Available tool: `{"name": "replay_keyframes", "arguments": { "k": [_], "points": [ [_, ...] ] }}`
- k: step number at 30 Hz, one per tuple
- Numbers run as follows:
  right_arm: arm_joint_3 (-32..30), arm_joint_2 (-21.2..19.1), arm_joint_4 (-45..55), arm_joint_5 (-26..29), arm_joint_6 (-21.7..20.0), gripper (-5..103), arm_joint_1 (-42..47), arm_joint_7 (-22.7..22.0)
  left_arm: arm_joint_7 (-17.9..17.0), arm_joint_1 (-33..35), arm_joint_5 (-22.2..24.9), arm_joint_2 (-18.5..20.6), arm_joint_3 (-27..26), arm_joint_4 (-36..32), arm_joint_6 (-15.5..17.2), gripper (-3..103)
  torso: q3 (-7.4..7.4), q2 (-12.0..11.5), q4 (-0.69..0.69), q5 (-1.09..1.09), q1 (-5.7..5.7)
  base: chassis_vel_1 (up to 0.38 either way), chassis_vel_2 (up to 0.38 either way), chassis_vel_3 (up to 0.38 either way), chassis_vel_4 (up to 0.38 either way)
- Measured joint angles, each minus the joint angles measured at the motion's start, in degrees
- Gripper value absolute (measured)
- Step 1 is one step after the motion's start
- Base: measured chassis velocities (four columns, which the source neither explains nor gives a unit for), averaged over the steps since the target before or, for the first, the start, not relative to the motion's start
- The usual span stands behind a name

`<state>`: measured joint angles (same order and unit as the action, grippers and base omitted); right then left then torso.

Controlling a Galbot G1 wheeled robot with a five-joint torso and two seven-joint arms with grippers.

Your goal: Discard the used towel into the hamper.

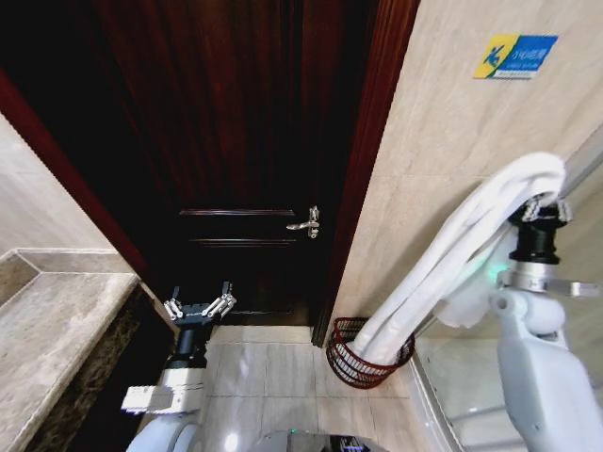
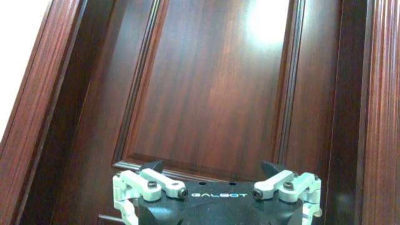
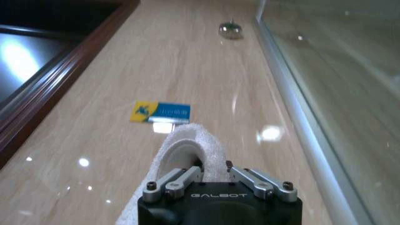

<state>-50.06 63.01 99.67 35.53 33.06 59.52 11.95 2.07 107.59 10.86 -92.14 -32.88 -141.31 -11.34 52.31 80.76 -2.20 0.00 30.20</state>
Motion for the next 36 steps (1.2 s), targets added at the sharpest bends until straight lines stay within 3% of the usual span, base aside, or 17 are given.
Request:
{"name": "replay_keyframes", "arguments": {
  "k": [20, 27, 32, 36],
  "points": [
    [3.6, 8.4, -8.4, -5.4, 3.2, 9, 2.8, 2.7, 0.0, 0.0, 0.0, 0.0, 0.0, 0.0, 0.0, 100, 0.00, 0.0, 0.00, 0.00, 0.00, 0.000, 0.000, 0.000, 0.000],
    [4.7, 10.7, -10.7, -4.5, 3.1, 9, 3.6, 1.4, 0.0, 0.0, 0.0, 0.0, 0.0, 0.0, 0.0, 100, 0.00, 0.0, -0.01, 0.00, 0.00, 0.000, 0.000, 0.000, 0.000],
    [5.3, 12.3, -14.0, -1.2, 2.7, 9, 4.9, 2.8, 0.0, 0.0, 0.0, 0.0, 0.0, 0.0, 0.0, 100, 0.00, 0.0, 0.00, -0.01, 0.00, 0.000, 0.000, 0.000, 0.000],
    [5.3, 13.3, -16.9, -2.9, 2.8, 9, 5.5, 2.6, 0.0, 0.0, 0.0, 0.0, 0.0, 0.0, 0.0, 100, 0.00, 0.0, 0.00, 0.00, 0.00, 0.000, 0.000, 0.000, 0.000]
  ]
}}
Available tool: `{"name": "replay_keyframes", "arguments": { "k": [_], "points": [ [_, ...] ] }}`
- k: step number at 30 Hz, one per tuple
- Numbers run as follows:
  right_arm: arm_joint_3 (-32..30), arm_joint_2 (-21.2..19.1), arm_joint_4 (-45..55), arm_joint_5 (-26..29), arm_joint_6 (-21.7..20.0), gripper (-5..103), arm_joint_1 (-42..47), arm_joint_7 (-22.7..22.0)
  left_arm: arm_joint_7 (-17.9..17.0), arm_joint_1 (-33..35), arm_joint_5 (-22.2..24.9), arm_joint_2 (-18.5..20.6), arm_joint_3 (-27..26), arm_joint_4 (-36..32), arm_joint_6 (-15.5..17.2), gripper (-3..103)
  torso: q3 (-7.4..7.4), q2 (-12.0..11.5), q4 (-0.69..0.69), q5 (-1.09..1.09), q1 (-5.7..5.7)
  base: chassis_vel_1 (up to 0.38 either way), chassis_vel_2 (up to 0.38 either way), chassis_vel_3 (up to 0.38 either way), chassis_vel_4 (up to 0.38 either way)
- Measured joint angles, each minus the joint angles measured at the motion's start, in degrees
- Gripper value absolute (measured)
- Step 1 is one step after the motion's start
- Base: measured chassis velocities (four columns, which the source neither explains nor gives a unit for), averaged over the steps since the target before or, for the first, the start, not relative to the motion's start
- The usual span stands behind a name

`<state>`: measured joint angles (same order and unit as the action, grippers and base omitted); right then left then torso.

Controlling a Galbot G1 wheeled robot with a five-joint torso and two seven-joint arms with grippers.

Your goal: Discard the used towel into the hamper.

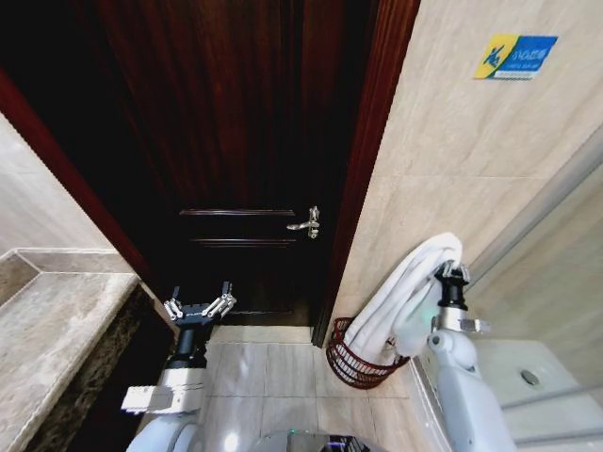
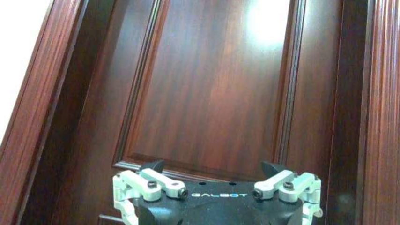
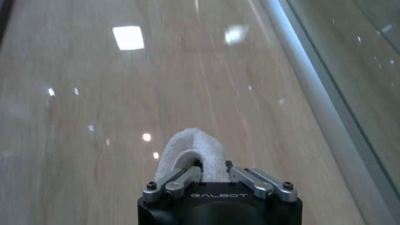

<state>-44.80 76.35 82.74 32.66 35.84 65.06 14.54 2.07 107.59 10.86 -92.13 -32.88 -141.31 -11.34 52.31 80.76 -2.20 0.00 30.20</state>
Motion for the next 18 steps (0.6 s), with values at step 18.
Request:
{"name": "replay_keyframes", "arguments": {
  "k": [18],
  "points": [
    [1.1, 2.2, -15.9, -1.5, 4.1, 9, -3.7, 3.1, 0.0, 0.0, 0.0, 0.0, 0.0, 0.0, 0.0, 100, 0.00, 0.0, 0.00, 0.01, 0.00, 0.000, 0.000, 0.000, 0.000]
  ]
}}
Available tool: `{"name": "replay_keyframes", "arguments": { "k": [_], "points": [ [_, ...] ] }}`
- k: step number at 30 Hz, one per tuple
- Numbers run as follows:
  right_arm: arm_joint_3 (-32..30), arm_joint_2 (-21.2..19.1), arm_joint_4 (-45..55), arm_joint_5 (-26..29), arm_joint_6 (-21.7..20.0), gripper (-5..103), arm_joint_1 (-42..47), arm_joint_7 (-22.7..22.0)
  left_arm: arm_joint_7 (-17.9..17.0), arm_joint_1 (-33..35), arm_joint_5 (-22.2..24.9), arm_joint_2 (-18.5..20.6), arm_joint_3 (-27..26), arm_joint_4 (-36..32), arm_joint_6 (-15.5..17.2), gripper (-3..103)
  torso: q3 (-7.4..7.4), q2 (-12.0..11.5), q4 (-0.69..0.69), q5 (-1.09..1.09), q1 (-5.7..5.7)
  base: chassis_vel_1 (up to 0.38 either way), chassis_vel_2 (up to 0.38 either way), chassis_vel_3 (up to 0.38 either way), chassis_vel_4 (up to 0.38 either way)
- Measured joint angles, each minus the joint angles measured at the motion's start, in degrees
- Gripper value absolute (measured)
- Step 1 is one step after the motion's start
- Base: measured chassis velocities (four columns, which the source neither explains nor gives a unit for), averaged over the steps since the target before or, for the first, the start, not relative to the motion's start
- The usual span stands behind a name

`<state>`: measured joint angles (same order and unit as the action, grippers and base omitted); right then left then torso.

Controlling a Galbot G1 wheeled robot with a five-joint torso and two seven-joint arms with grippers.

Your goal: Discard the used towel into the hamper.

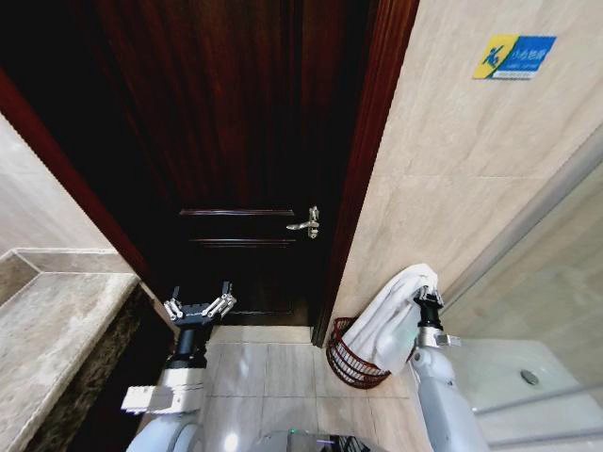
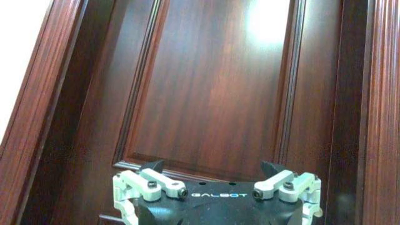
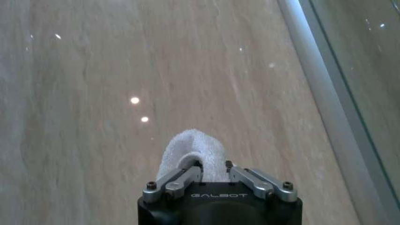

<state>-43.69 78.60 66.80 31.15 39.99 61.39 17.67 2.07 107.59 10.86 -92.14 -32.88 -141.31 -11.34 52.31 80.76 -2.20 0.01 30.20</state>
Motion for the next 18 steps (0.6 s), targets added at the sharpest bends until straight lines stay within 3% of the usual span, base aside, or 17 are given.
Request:
{"name": "replay_keyframes", "arguments": {
  "k": [18],
  "points": [
    [2.4, 0.4, -19.5, -0.5, 5.4, 9, -5.4, 5.3, 0.0, 0.0, 0.0, 0.0, 0.0, 0.0, 0.0, 100, 0.00, 0.0, 0.00, -0.01, 0.00, 0.000, 0.000, 0.000, 0.000]
  ]
}}
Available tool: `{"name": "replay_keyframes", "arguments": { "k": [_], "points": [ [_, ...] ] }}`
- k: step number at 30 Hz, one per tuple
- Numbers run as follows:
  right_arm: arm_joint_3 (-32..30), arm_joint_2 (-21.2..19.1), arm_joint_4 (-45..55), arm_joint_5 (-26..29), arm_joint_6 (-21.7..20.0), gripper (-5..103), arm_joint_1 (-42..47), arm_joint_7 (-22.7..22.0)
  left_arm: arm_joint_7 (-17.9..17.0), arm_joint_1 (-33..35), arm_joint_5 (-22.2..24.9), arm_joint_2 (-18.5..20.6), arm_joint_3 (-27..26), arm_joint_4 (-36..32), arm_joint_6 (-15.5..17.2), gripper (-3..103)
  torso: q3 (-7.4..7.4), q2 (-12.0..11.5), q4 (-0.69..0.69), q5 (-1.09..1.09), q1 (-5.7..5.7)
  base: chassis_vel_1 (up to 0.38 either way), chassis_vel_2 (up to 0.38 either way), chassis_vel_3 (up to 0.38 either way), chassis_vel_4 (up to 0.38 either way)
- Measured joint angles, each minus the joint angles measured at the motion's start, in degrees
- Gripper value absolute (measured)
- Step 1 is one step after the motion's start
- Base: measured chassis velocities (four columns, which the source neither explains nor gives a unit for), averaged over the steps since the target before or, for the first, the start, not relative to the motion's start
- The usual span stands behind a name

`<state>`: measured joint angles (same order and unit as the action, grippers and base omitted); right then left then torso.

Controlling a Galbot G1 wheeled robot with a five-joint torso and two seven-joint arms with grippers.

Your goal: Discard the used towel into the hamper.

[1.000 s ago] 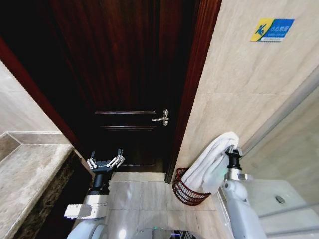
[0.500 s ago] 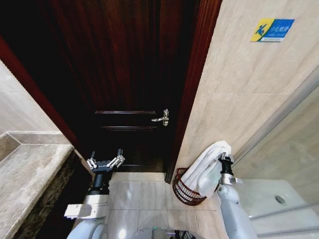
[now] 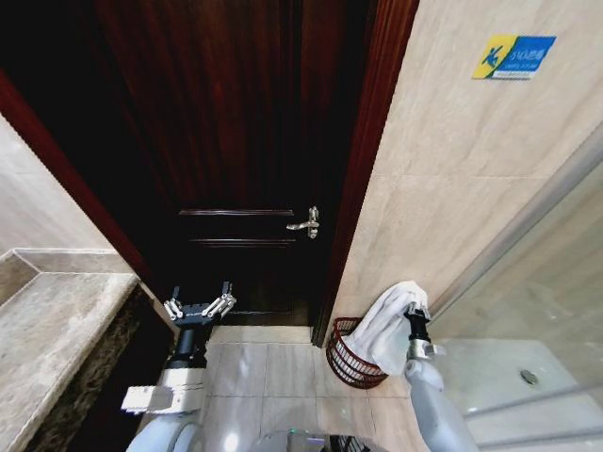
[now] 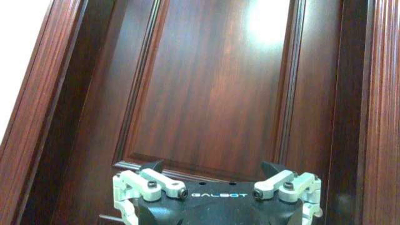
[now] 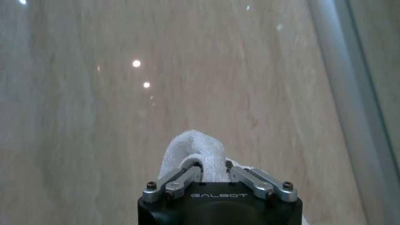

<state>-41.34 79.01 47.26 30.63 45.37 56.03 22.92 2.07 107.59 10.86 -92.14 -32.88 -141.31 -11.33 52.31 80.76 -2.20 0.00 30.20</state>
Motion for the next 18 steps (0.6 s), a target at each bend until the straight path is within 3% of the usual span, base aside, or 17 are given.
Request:
{"name": "replay_keyframes", "arguments": {
  "k": [13, 18],
  "points": [
    [1.4, 1.4, -14.4, -0.3, -0.1, 9, -4.9, 3.3, 0.0, 0.0, 0.0, 0.0, 0.0, 0.0, 0.0, 100, 0.00, 0.0, 0.00, -0.01, 0.00, 0.000, 0.000, 0.000, 0.000],
    [1.3, 1.3, -17.3, -0.4, -4.1, 9, -6.5, 3.7, 0.0, 0.0, 0.0, 0.0, 0.0, 0.0, 0.0, 100, 0.00, 0.0, 0.00, 0.01, 0.00, 0.000, 0.000, 0.000, 0.000]
  ]
}}
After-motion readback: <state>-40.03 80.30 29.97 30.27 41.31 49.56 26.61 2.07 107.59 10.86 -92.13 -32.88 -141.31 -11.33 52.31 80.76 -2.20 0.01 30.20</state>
